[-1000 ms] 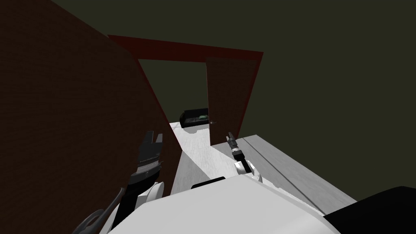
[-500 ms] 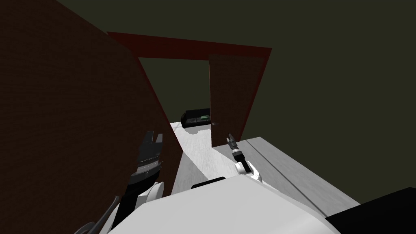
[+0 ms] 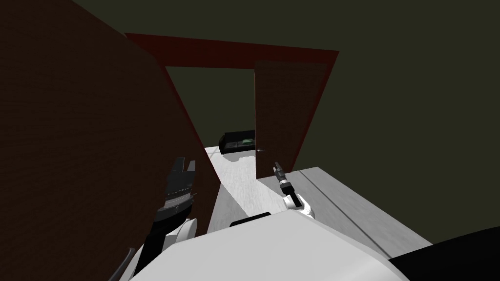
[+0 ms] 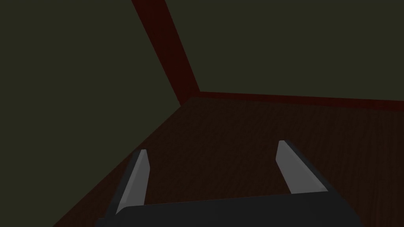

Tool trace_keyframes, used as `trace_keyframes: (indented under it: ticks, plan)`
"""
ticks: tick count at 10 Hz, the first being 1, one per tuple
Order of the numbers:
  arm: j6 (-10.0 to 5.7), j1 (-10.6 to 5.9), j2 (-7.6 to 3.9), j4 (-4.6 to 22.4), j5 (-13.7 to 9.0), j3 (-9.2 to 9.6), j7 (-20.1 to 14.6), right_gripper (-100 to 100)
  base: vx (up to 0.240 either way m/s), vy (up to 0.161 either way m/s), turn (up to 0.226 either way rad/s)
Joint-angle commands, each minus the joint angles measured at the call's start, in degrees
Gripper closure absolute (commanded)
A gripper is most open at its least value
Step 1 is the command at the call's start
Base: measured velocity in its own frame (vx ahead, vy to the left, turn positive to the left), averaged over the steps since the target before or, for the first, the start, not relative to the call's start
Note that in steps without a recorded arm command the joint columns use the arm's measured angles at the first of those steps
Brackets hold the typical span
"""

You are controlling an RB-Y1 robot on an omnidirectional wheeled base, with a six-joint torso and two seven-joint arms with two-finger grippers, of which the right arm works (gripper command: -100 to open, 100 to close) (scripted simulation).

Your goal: Pull the door open

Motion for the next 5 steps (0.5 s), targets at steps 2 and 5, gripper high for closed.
trace_keyframes:
  ticks: [2, 5]
  plan:
    - [-0.58, -1.38, -0.37, 3.77, -0.28, -0.24, -0.07, -100, 0.095, 0.010, 0.048]
    - [-1.16, -2.71, -0.76, 7.53, -0.57, -0.47, -0.16, -100, 0.095, -0.005, 0.052]
